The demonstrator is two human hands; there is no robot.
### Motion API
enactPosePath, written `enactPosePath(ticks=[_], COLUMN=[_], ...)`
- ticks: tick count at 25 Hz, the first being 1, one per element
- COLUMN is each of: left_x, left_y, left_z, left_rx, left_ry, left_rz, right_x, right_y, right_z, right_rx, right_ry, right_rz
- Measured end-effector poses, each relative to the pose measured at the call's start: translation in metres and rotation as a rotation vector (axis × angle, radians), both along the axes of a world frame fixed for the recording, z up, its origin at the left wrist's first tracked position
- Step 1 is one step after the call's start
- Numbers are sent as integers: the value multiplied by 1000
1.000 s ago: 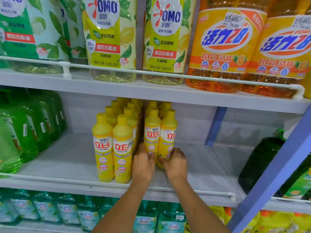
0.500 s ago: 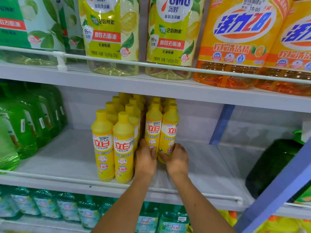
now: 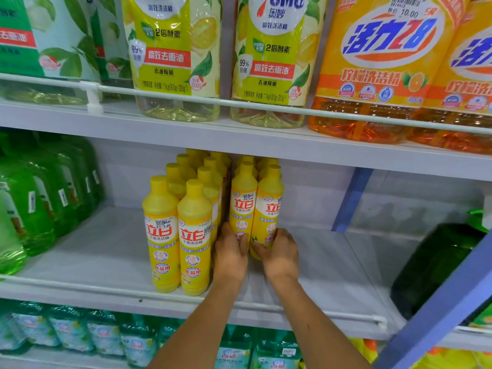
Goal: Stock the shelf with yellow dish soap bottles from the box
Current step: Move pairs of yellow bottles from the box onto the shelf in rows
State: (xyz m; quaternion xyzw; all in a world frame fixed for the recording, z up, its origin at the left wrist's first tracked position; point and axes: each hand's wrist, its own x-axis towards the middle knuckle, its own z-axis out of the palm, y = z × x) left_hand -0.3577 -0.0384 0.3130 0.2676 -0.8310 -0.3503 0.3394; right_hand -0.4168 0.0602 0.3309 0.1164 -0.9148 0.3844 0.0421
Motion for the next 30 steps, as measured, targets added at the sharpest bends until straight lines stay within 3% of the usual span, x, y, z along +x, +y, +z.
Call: enactPosePath(ticks=[16,30], left_x=[0,1], left_y=[1,-1], left_z=[2,0], left_rx=[-19,6], left_ry=[-26,17], left_rz=[31,12], right_x=[3,5], right_y=[-3,-3], right_z=[3,4], right_rx=[-22,79], right_ry=[-10,0], right_rz=[-66,-55])
